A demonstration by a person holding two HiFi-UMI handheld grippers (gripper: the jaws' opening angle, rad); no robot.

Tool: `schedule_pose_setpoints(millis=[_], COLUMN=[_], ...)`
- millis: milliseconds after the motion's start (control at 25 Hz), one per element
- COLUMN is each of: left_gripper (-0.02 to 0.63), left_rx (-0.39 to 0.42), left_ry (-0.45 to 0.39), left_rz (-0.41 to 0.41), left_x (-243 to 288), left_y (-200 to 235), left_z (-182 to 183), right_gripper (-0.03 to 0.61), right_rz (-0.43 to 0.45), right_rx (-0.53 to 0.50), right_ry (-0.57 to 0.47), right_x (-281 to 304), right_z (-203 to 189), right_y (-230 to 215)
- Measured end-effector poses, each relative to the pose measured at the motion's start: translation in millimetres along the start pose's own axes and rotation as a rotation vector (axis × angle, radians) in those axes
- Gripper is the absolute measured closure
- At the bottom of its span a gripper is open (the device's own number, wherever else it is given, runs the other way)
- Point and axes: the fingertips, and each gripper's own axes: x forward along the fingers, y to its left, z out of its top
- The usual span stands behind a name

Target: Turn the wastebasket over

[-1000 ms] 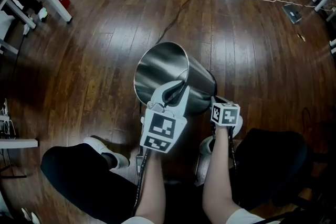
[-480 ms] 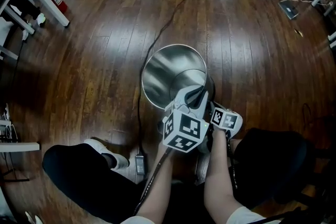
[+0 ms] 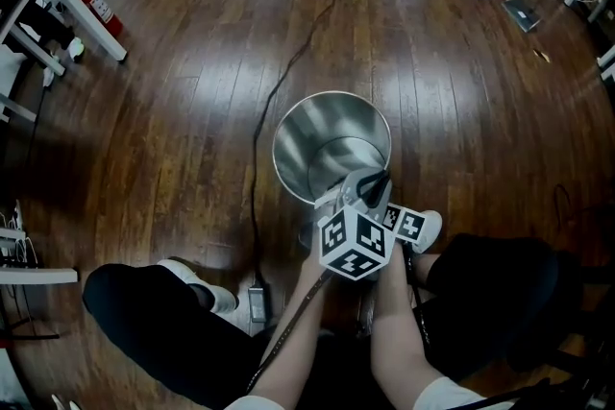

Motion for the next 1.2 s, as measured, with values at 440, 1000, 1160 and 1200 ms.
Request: schedule_pose_setpoints(millis=[440, 1000, 1160, 1200], left_gripper=[0.557, 0.557, 0.519, 0.493], left_rx=[0.053, 0.25, 0.342, 0.323], left_ry=[-0.033, 0.013, -0.03, -0.059], left_rz=[-0.056, -0.122, -0.136, -0.139], left_x=[-19.9, -9.6, -13.6, -17.0], left_y=[-7.3, -66.1, -91.4, -94.0], left_z=[-11.7, -24.9, -29.9, -28.6], right_gripper=[0.595, 0.595, 0.595, 0.595], right_rz=[-0.076, -0.009, -0.054, -0.069], right_rx=[0.014, 0.048, 0.024, 0.012], right_ry=[-0.103, -0.126, -0.174, -0.195], right_x=[-18.2, -53.5, -77.7, -86.0], right_z=[22.7, -4.2, -7.8, -7.4], right_y=[5.3, 18.2, 1.0, -3.9])
